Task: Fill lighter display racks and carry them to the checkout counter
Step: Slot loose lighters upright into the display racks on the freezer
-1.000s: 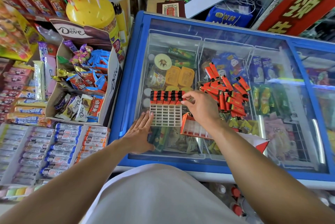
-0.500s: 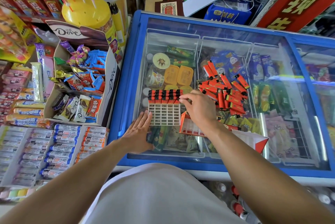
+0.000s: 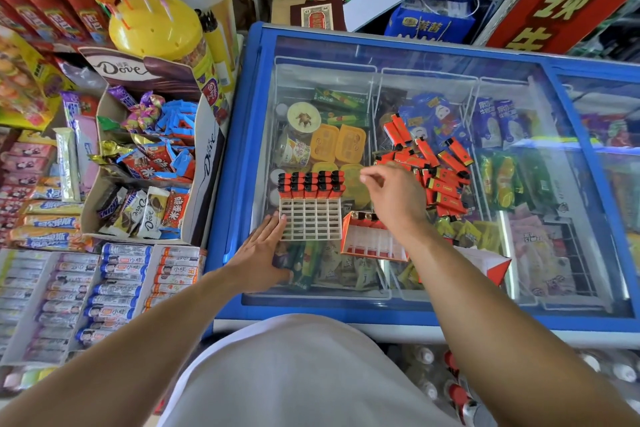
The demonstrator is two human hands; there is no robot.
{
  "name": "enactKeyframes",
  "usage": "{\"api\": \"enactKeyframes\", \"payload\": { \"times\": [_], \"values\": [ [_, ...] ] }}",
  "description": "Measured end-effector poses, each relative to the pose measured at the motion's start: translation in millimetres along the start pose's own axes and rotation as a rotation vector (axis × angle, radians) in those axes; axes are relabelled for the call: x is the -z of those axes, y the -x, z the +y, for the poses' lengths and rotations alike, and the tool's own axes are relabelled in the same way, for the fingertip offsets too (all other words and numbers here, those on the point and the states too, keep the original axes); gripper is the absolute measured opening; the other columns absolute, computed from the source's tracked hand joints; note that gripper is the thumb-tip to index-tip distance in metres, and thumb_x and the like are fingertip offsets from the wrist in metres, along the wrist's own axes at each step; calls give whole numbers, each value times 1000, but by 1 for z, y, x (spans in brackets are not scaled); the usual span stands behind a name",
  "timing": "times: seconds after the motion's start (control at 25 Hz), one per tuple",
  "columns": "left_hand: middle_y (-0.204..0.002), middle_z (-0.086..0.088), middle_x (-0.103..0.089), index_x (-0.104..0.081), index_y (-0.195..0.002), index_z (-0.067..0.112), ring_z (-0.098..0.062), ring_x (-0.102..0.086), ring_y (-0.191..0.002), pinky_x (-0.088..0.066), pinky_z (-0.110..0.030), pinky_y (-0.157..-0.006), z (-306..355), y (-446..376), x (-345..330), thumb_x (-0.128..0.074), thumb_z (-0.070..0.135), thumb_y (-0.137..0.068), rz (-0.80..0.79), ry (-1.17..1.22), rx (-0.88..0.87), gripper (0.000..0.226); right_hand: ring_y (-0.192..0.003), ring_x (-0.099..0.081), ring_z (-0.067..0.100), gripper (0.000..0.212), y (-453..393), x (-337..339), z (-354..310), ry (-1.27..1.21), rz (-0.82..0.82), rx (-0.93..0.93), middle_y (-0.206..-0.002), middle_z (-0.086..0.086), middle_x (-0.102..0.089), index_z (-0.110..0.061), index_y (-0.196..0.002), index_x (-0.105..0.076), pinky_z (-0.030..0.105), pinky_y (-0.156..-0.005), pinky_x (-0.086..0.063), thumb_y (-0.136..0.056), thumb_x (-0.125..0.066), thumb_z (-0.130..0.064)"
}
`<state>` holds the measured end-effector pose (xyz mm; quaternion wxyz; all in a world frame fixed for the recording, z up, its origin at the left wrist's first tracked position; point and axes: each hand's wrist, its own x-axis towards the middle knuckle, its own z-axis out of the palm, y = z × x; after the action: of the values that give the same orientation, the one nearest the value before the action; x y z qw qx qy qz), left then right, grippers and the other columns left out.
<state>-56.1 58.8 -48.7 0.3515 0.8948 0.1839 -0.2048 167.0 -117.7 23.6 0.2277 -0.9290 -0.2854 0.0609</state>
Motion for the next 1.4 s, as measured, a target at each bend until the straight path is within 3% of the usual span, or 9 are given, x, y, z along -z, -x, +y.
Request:
{"api": "enactKeyframes", "payload": {
  "times": [0.16, 0.32, 0.48, 0.64, 0.8, 0.96, 1.08, 1.2, 1.4],
  "values": [
    [-155, 21, -31, -31, -157, 33, -11, -56, -115, -40, -19, -91, 18, 12, 8, -70, 36, -93, 266, 171, 76, 75, -108, -67, 16, 26, -27, 9, 52, 116, -109, -225, -126, -1, -68, -20, -121, -69, 36, -86, -56, -96, -65, -18],
    [-139, 15, -55, -61, -136, 28, -6, -58, -114, -45, -7, -91, 48, 14, 10, -70, 32, -94, 330, 65, -199, 42, -104, -68, 19, 24, -38, 6, 60, 170, -179, -210, -121, 2, -70, -14, -117, -69, 35, -84, -55, -93, -69, -18],
    [-157, 8, -38, -51, -145, 33, -15, -40, -141, -35, -42, -118, 80, 2, 0, -62, 43, -97, 128, -173, -374, 51, -97, -67, 20, 17, -49, 6, 57, 310, -250, -160, -111, 0, -71, -18, -111, -69, 28, -67, -45, -95, -66, -19],
    [-168, 3, -10, -29, -157, 38, -20, -20, -152, -18, -40, -123, 92, -5, -4, -53, 48, -101, 23, -394, -328, 62, -92, -66, 16, 24, -50, 12, 58, 257, -204, -90, -110, -3, -68, -23, -113, -69, 27, -68, -49, -91, -70, -31],
    [-170, 0, 4, -5, -162, 35, -22, 2, -156, 0, -40, -125, 85, -11, -10, -52, 44, -100, -45, -558, -332, 78, -71, -63, 6, 30, -17, 47, 33, -140, 13, -33, -94, -9, -68, -21, -120, -66, 25, -61, -51, -91, -66, -28],
    [-161, -4, 33, 21, -157, 35, -26, 27, -151, 5, -50, -126, 78, -16, -24, -52, 48, -99, -173, -691, -306, 94, -43, -48, 4, 27, 43, 74, 6, -281, -133, 77, -66, -15, -63, -30, -123, -66, 15, -41, -35, -97, -63, -28],
    [-154, -2, 40, 22, -157, 35, -26, 34, -148, 7, -54, -125, 79, -17, -28, -55, 51, -97, -218, -662, -267, 99, -65, -58, -3, 26, 67, 60, 4, -196, -340, 65, -88, -16, -65, -31, -120, -60, 14, -61, -47, -95, -66, -36],
    [-154, 0, 39, 18, -158, 36, -25, 33, -148, 7, -54, -125, 80, -18, -29, -55, 58, -95, -234, -625, -249, 99, -87, -61, 5, 18, 76, 32, 11, -133, -299, 108, -101, -11, -66, -25, -108, -64, 30, -79, -54, -92, -70, -30],
    [-154, 2, 40, 17, -158, 37, -24, 33, -148, 7, -54, -124, 78, -19, -30, -52, 68, -93, -248, -599, -249, 100, -94, -61, 13, 25, 76, 1, 12, -26, -177, 124, -107, -4, -65, -22, -117, -69, 22, -74, -41, -96, -65, -32]
  ]
}}
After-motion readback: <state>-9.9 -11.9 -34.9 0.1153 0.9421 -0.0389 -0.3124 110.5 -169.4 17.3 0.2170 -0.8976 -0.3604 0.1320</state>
